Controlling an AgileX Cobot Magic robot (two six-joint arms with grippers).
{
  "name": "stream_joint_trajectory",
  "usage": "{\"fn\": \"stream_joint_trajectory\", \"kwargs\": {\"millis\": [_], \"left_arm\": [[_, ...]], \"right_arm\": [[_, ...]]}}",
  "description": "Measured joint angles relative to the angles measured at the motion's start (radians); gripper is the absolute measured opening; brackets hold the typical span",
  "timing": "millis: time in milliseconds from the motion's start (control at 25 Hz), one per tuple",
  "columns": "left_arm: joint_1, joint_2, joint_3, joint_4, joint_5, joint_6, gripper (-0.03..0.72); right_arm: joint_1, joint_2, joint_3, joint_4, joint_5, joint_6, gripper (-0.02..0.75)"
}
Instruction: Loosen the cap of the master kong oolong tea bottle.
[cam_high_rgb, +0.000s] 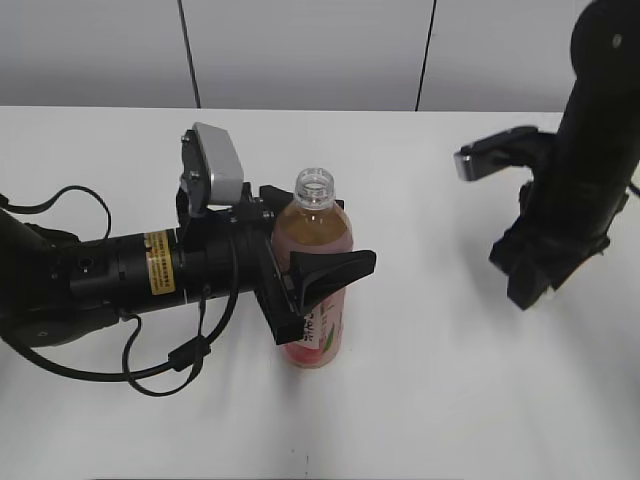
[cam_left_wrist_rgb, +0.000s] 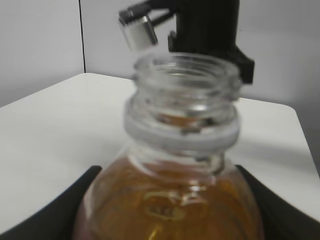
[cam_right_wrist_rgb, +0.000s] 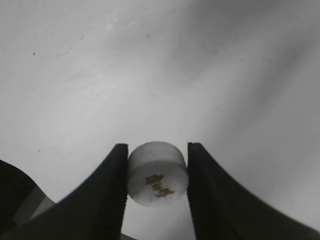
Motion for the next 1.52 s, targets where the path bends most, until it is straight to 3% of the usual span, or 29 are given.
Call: {"fn": "stream_joint_trajectory", "kwargs": {"millis": [120, 320, 640, 800, 1080, 1520], "left_arm": [[0.000, 0.000, 0.001, 0.001, -0.002, 0.000, 0.456], [0.000, 0.000, 0.001, 0.001, -0.003, 0.000, 0.456], [0.000, 0.000, 0.001, 0.001, -0.003, 0.001, 0.456], [0.000, 0.000, 0.001, 0.001, -0.003, 0.001, 0.456], [0.000, 0.000, 0.001, 0.001, -0.002, 0.002, 0.456], [0.000, 0.000, 0.001, 0.001, -0.002, 0.002, 0.456]], "right_arm": [[0.000, 0.002, 0.122, 0.026, -0.113, 0.021, 0.274], [0.000, 0.002, 0.178, 0.028, -0.186, 0.041, 0.307], [0.000, 0.018, 0.179, 0.037, -0.215, 0.082, 0.515], [0.000, -0.019, 0.149, 0.034, -0.143, 0.184, 0.563], [0.000, -0.305, 0.190, 0.022, 0.007, 0.294, 0.568], [0.000, -0.955, 0.541, 0.022, 0.021, 0.297, 0.571]]}}
